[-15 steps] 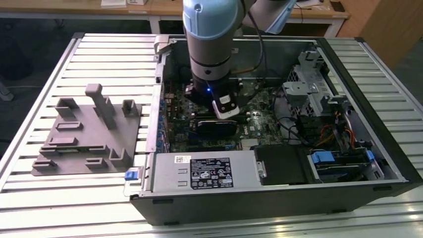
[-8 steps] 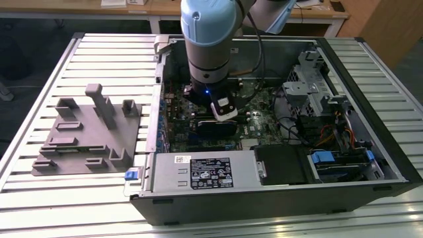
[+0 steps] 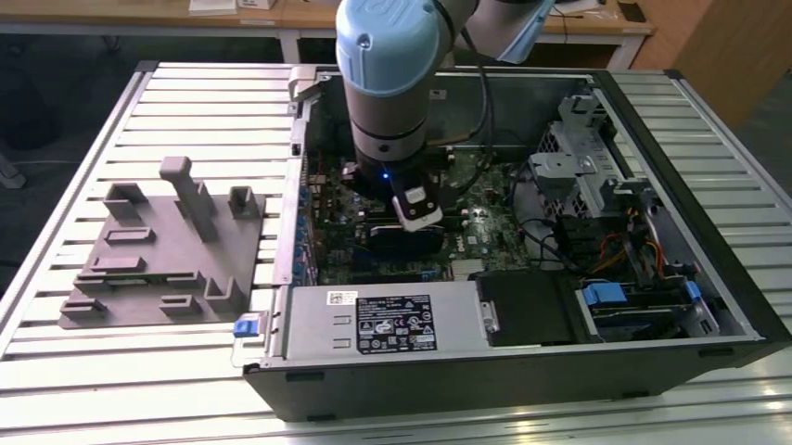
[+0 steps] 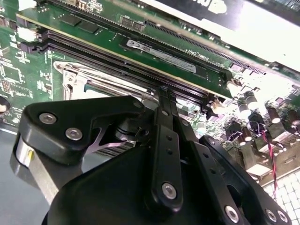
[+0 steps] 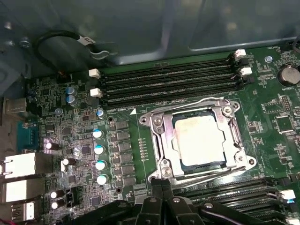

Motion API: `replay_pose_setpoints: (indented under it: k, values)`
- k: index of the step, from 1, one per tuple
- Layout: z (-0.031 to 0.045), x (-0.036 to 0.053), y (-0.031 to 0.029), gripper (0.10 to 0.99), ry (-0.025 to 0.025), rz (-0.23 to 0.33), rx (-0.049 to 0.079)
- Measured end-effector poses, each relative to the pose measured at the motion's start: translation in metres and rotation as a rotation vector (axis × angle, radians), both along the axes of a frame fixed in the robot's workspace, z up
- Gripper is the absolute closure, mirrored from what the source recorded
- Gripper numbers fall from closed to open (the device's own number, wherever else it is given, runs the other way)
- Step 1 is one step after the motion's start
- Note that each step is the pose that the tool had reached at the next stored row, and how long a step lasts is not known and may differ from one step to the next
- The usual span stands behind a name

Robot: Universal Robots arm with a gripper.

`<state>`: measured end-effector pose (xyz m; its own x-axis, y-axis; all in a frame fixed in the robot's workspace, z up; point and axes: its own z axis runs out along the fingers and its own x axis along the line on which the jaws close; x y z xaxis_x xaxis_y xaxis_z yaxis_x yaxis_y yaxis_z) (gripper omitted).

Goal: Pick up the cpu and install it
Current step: 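Install the second cpu locking lever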

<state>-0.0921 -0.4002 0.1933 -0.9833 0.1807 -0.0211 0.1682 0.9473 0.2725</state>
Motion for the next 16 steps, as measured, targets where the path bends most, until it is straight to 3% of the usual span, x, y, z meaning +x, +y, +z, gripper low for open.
replay_pose_setpoints:
  k: [4, 16]
  values:
    - [-0.0028, -0.0018, 0.0002, 0.98, -0.0003, 0.002, 0.005]
    - [-0.0058, -0.0055, 0.0027, 0.98, 0.0002, 0.004, 0.004]
